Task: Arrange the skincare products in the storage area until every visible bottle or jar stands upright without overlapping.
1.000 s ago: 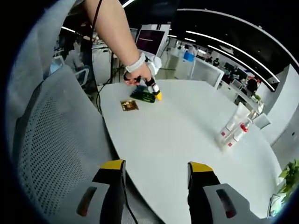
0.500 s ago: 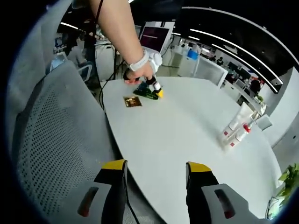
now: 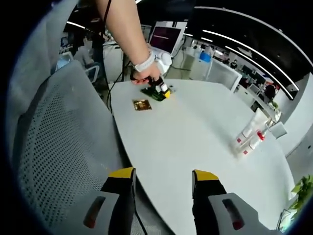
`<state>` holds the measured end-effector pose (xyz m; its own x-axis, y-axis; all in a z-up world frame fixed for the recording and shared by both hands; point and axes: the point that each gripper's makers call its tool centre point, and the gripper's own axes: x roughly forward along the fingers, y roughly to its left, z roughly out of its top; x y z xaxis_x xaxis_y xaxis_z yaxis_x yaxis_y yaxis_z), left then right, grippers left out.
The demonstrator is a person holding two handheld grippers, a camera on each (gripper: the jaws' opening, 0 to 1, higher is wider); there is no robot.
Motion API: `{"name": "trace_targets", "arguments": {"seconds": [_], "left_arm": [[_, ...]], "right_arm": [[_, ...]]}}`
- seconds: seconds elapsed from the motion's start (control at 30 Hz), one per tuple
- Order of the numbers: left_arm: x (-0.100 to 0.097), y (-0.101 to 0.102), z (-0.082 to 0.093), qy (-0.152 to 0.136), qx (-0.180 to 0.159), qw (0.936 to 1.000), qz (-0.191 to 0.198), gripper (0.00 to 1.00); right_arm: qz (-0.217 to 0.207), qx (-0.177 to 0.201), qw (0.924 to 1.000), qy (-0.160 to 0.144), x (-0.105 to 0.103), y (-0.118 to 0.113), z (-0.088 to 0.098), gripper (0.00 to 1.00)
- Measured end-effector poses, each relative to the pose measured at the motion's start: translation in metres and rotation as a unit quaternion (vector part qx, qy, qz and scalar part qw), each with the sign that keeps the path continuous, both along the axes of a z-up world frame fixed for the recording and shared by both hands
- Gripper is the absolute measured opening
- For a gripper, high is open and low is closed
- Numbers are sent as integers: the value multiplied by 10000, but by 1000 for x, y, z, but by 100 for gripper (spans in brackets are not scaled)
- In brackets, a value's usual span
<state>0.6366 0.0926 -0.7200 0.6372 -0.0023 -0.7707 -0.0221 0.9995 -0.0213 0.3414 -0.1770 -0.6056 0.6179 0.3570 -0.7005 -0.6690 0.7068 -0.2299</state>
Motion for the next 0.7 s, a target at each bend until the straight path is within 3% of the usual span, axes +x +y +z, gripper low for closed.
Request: {"name": "trace_targets", "arguments": {"seconds": [0.27,0.3,0.33,0.43,0.5,0.6,0.7], "left_arm": [[-5,1,-2,-96,-33,9996,-278,47],[-7,1,-1,-101,-58,9995,-286,39],[-10,0,1,-66,-215,9993,-283,25],[-12,-2,3,-140,-174,9987,-468,23],[-13,-4,4,-102,-389,9983,-432,21],[-13,-11,12,-297,-740,9954,-532,14],[-15,-16,24,-406,-1240,9907,-375,9]], "right_arm": [[74,-21,10000,7,-1,2,0,39],[81,-27,10000,6,-1,2,-1,39],[90,-34,10000,2,-1,3,0,38],[111,-39,9999,-8,-1,3,0,38],[120,-38,9999,-13,-2,3,0,37],[129,-36,9999,-18,-1,3,0,36],[124,-16,9999,-26,-1,3,1,35]]}}
